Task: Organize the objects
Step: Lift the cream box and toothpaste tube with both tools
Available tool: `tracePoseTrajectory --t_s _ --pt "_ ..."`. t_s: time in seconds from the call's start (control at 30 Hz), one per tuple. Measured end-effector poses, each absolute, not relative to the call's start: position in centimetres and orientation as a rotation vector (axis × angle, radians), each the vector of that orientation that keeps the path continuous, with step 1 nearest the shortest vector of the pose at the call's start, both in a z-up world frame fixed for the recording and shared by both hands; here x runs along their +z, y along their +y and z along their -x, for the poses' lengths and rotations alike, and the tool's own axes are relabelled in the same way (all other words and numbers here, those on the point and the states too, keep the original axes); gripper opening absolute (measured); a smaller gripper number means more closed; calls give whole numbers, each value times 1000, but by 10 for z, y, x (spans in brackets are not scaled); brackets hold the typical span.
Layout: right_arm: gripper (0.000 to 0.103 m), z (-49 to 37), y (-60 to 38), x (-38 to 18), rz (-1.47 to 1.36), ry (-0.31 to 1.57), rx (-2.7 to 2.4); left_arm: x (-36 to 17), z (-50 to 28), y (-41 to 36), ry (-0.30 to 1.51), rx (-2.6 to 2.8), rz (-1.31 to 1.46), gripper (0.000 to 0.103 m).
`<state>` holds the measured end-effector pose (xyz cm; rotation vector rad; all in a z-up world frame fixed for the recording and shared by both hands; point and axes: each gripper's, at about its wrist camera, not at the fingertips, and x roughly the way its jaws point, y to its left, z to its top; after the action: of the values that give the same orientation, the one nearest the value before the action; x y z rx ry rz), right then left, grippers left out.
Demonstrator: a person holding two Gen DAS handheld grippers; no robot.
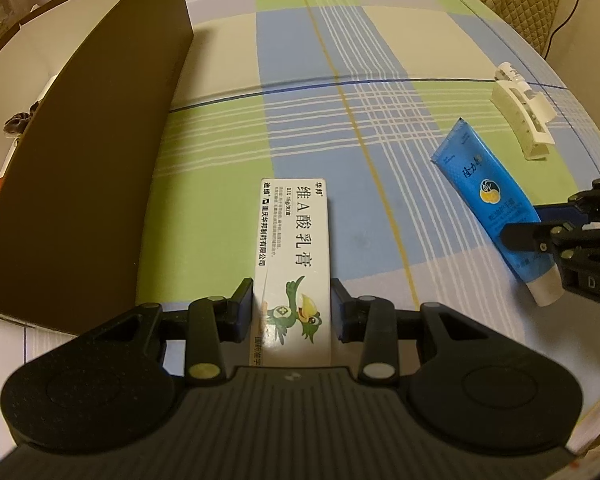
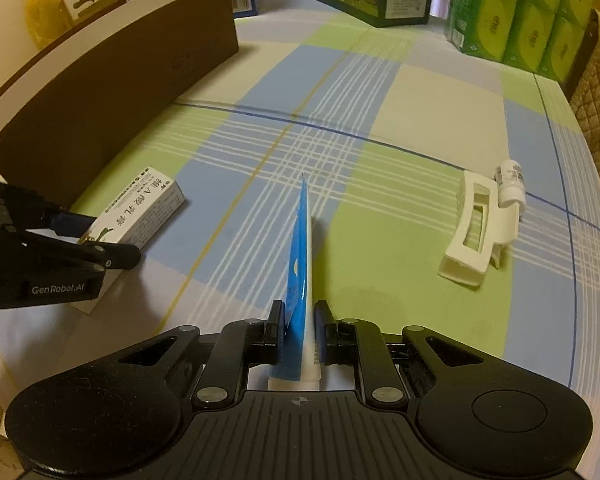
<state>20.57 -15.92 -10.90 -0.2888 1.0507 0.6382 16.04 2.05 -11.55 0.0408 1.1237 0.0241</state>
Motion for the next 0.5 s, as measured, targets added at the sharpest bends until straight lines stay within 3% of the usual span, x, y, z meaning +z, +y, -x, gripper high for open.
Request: tracePoseTrajectory --t_s 0.5 --pt "11 -212 -166 -110 69 1175 622 -96 -151 24 1093 -53 5 34"
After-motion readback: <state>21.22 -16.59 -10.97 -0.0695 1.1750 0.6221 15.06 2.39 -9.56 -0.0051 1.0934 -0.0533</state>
